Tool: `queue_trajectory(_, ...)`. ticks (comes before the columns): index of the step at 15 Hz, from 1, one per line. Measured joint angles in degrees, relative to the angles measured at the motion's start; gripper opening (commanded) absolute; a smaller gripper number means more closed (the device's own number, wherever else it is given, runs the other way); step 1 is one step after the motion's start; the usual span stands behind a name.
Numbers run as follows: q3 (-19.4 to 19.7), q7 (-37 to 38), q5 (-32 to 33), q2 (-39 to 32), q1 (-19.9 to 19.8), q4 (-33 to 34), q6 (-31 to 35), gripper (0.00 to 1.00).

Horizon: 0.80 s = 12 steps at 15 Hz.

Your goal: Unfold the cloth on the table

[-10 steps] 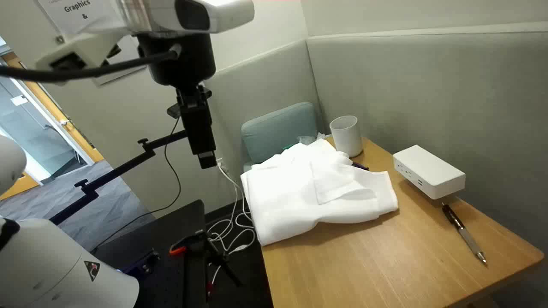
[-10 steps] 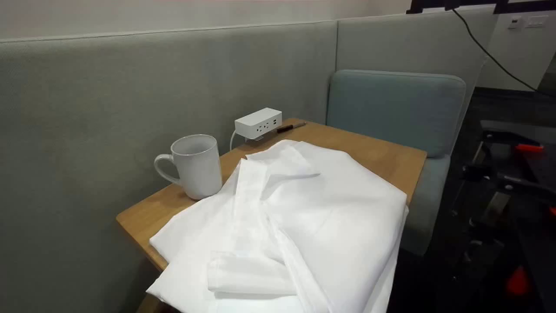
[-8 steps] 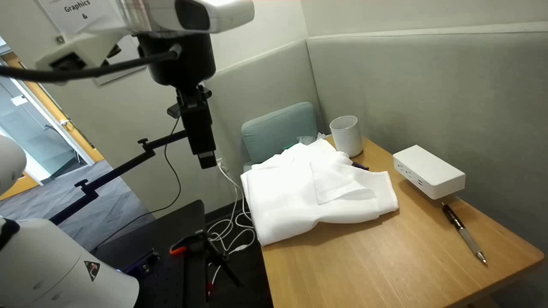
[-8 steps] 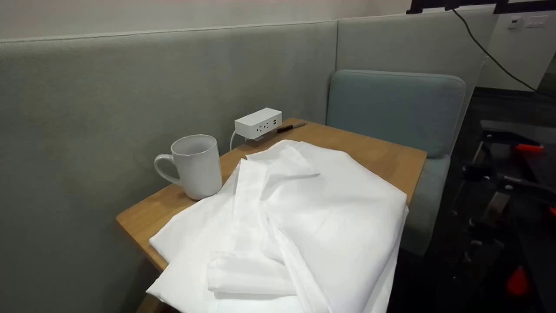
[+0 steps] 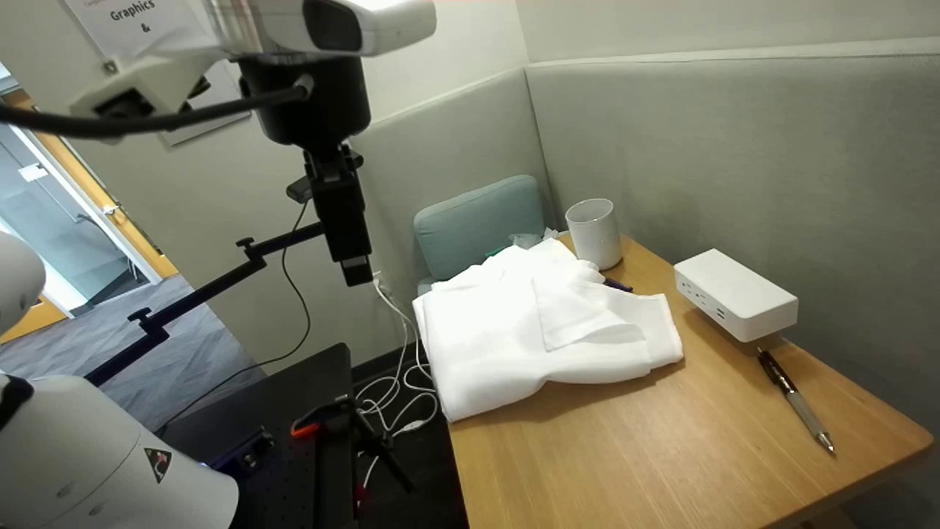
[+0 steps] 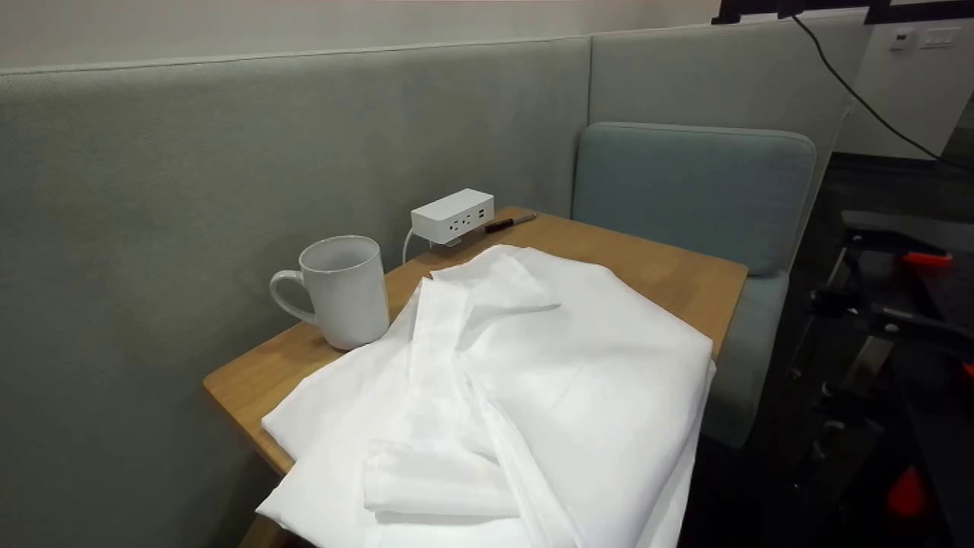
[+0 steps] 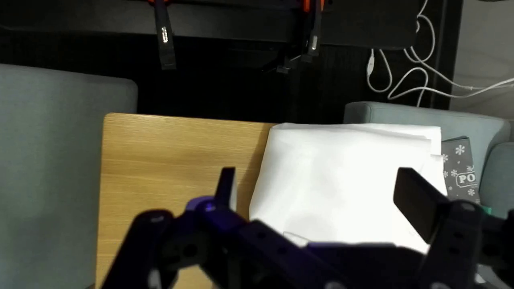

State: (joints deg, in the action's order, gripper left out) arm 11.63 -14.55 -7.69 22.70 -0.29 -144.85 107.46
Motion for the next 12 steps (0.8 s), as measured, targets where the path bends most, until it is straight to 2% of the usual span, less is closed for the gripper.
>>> queue_trajectory(5, -5.08, 0.54, -5.41, -0.81, 1.69, 0.10, 4.06, 1.00)
queue_trajectory(9, -10.52, 5.07, -9.25, -4.88, 4.62, 1.22, 12.90, 1.00)
queue_trajectory(12, -14.06, 10.55, -9.60, -11.33, 6.19, 4.20, 19.83, 1.00)
